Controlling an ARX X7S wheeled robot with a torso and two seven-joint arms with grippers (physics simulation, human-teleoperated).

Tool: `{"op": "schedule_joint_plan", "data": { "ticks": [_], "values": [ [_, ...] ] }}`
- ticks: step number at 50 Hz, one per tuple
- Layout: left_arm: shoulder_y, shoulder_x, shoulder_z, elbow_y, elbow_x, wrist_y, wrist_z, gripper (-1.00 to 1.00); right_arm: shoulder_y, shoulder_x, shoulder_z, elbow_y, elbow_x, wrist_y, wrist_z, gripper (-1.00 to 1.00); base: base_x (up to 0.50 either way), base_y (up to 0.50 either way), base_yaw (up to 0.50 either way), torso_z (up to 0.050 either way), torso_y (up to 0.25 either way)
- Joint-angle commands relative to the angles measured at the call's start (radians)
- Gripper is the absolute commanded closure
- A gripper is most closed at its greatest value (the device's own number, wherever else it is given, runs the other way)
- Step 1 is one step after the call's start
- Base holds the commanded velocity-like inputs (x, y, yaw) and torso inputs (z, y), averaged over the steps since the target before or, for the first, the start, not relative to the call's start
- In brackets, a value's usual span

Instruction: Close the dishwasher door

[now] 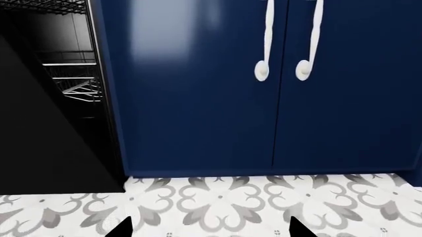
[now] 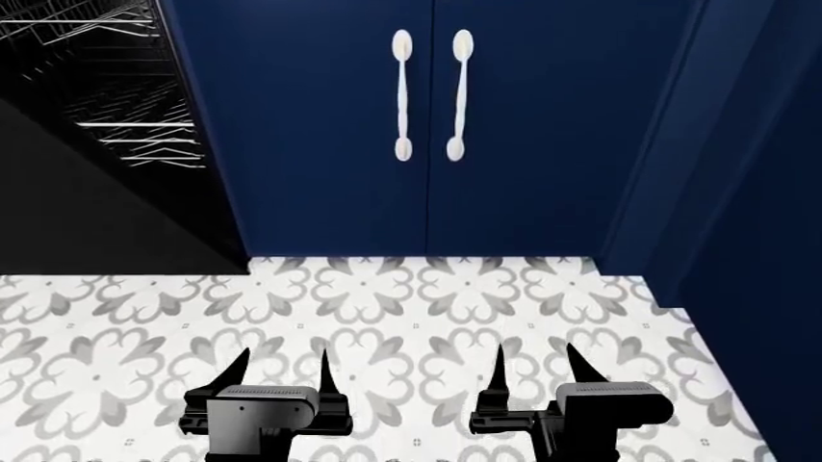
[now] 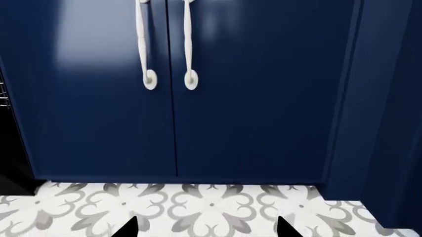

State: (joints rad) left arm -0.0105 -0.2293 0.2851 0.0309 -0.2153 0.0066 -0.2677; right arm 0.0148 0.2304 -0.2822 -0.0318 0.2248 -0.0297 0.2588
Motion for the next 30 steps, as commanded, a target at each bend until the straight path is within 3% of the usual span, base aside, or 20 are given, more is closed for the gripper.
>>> {"op": "schedule_joint_plan", "data": {
  "ticks": [1,30],
  "values": [
    [-0.001,-0.004,0.005,0.0,-0.003,0.001,-0.005,-1.0,0.001,0.004,-0.005,0.0,0.003,-0.002,0.005,-1.0,0.0,0.0,0.0,-0.05,0.0],
    [-0.003,-0.014,0.019,0.0,-0.011,0.004,-0.016,-1.0,0.002,0.014,-0.018,0.0,0.011,-0.008,0.016,-1.0,0.0,0.0,0.0,-0.05,0.0]
  ]
}}
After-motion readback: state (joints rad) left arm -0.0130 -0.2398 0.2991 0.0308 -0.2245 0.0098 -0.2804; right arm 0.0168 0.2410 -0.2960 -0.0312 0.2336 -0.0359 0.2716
